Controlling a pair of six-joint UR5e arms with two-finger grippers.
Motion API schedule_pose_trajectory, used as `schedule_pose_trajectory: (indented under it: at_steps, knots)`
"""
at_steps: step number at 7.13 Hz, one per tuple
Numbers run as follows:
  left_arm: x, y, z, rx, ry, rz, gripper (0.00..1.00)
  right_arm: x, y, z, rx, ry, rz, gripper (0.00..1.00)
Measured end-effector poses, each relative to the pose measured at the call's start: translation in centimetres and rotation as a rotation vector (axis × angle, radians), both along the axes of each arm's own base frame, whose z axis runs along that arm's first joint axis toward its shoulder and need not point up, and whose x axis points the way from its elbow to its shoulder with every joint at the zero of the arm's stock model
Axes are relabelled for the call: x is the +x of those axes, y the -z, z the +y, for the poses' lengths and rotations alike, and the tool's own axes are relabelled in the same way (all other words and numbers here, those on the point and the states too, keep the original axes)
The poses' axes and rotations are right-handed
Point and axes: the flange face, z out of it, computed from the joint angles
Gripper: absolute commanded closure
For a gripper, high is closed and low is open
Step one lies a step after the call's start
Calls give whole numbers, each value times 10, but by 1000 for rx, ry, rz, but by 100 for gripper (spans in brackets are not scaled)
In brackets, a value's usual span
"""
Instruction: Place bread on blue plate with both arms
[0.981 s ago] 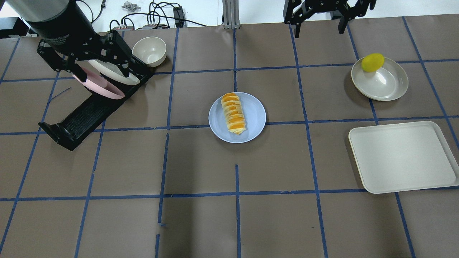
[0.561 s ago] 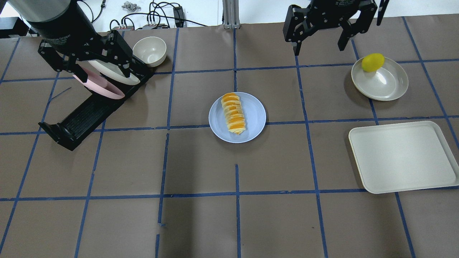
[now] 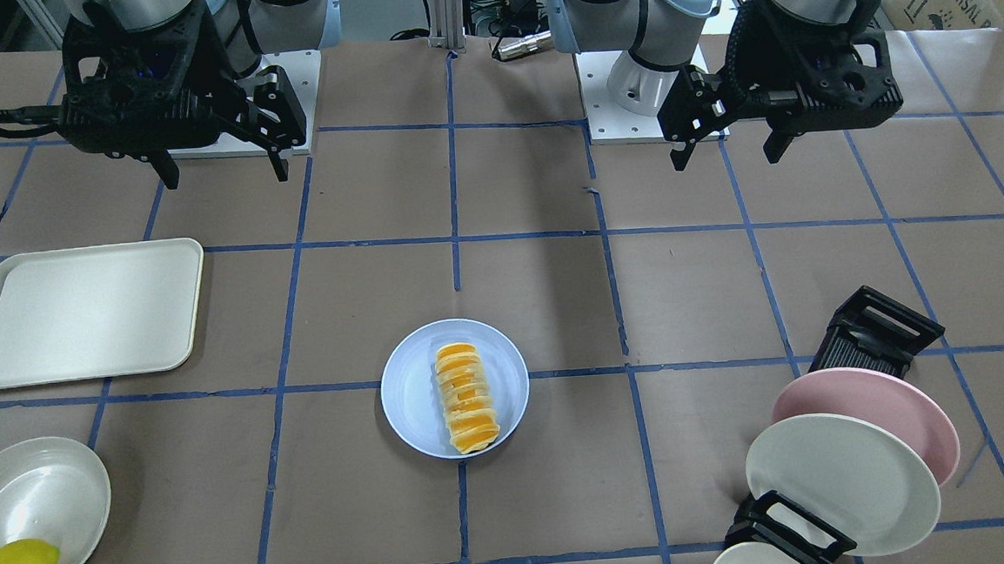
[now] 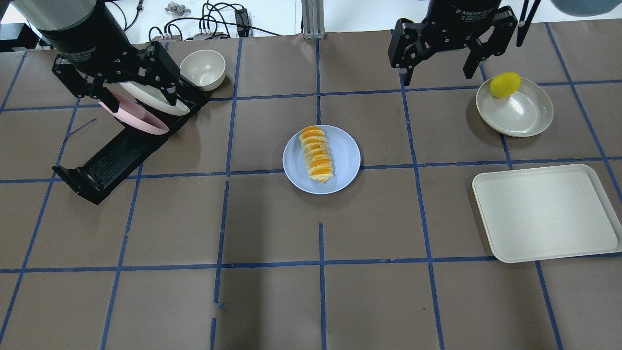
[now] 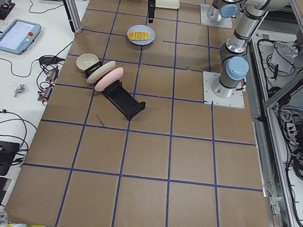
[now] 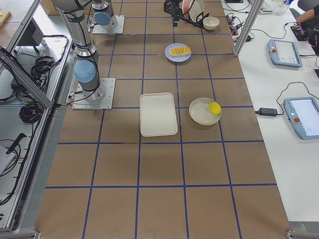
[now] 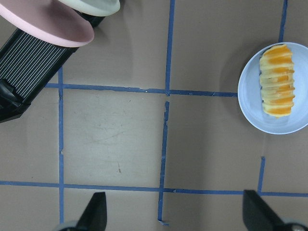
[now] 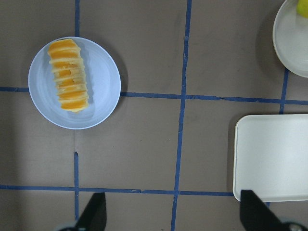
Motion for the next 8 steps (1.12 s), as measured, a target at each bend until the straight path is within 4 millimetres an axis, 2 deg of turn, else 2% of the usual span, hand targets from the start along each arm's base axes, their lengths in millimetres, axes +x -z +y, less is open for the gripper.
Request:
schedule_pose_trajectory:
  at_steps: [3, 4, 6, 8]
  knots:
    - [0, 1, 1, 4, -1, 1, 0, -1, 14, -14, -4, 3, -4, 2]
    - [0, 2, 1, 4, -1, 1, 0, -6, 28, -25, -6, 3, -5, 2]
    - [0, 2, 1, 5, -1, 1, 0, -24, 48, -35, -3, -12, -10, 1]
    - [-1, 3, 2, 8, -1, 0, 0, -29, 48, -35, -11, -11, -6, 1]
